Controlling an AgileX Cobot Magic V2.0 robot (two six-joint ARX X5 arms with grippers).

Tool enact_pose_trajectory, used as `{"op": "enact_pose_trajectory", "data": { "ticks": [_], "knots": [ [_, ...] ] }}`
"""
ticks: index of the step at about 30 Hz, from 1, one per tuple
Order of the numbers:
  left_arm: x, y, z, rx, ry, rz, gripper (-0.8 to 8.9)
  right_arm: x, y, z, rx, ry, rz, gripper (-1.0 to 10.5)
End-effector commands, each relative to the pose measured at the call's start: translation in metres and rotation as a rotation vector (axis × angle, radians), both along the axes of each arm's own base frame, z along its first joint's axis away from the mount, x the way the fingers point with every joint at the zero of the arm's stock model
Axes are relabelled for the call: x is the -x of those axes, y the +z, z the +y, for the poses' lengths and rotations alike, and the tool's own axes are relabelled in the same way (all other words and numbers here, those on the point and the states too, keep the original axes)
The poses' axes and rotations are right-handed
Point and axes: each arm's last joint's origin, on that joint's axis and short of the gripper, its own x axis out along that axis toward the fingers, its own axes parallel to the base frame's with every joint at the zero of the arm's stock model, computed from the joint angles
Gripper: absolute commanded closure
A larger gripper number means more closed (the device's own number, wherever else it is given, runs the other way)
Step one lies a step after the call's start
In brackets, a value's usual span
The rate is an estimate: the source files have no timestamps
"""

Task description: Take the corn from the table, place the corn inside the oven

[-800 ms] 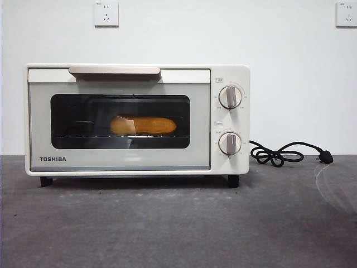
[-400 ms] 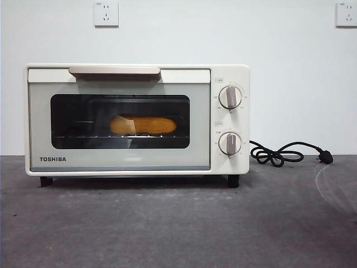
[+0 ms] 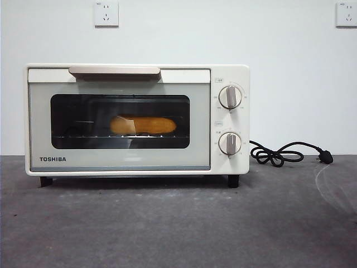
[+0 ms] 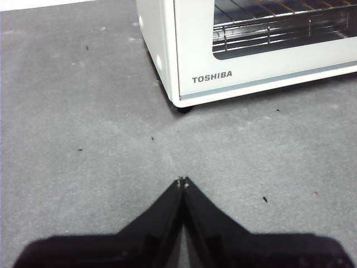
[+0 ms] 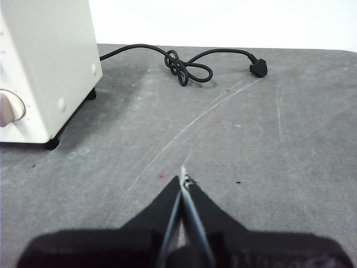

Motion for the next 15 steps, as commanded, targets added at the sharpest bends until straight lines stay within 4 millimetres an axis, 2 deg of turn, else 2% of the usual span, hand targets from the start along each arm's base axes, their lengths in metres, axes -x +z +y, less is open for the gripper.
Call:
{"op": "enact_pose_trajectory", "data": {
  "ticks": [1,15],
  "knots": [
    [-0.0001,-0.002,0.0,0.004,0.004,0.001,8.17,-0.0005,-0.002,0.0001,0.003,0.001,0.001,9.5],
    [0.0012,0.0007,0.0001,0.006,0.004,-0.031,8.17,-0.0005,-0.002,0.0,0.003,0.001,0.001,9.5]
  ]
}}
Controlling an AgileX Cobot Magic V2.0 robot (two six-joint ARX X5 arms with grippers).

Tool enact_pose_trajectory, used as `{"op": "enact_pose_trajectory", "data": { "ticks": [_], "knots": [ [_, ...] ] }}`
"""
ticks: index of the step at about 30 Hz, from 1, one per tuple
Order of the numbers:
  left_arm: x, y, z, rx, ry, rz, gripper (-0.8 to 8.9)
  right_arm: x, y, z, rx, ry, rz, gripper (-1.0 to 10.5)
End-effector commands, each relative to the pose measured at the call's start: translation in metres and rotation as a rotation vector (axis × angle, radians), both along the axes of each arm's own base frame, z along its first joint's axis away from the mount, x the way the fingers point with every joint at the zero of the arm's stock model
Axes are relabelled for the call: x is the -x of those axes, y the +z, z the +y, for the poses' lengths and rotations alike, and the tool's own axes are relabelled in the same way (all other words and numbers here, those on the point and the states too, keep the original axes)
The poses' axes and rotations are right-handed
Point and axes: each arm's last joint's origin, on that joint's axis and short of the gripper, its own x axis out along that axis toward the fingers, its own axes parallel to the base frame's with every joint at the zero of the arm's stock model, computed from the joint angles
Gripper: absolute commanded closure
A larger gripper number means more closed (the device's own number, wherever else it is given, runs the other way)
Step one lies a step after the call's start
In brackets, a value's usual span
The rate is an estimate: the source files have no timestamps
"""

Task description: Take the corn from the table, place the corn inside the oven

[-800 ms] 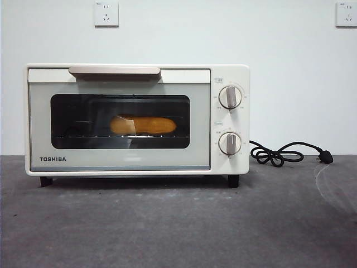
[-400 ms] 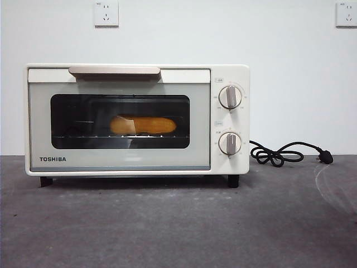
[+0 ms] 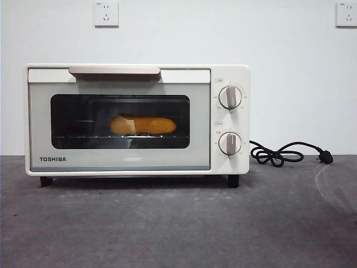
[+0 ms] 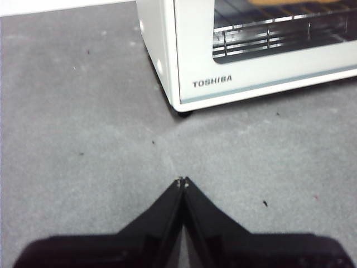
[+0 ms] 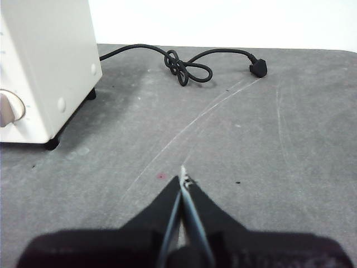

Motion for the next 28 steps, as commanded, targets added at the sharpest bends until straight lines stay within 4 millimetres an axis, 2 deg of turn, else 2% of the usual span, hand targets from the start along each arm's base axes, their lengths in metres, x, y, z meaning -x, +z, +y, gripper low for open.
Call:
{"op": "enact_pose_trajectory", "data": {
  "ticks": [1,9,28],
  "knots": [
    [0.001,0.0,0.0,0.006,0.004,-0.024,8.18,0.0,-0.002,0.0,0.003,0.001,0.001,9.5],
    [0.007,0.013,0.0,0.013,0.003,-0.182,8.17,0.0,-0.002,0.0,0.003,0.001,0.001,9.5],
    [0.008,0.012,0.0,0.013,0.004,-0.177,8.18,0.0,-0.002,0.0,0.003,0.001,0.001,9.5]
  ]
}}
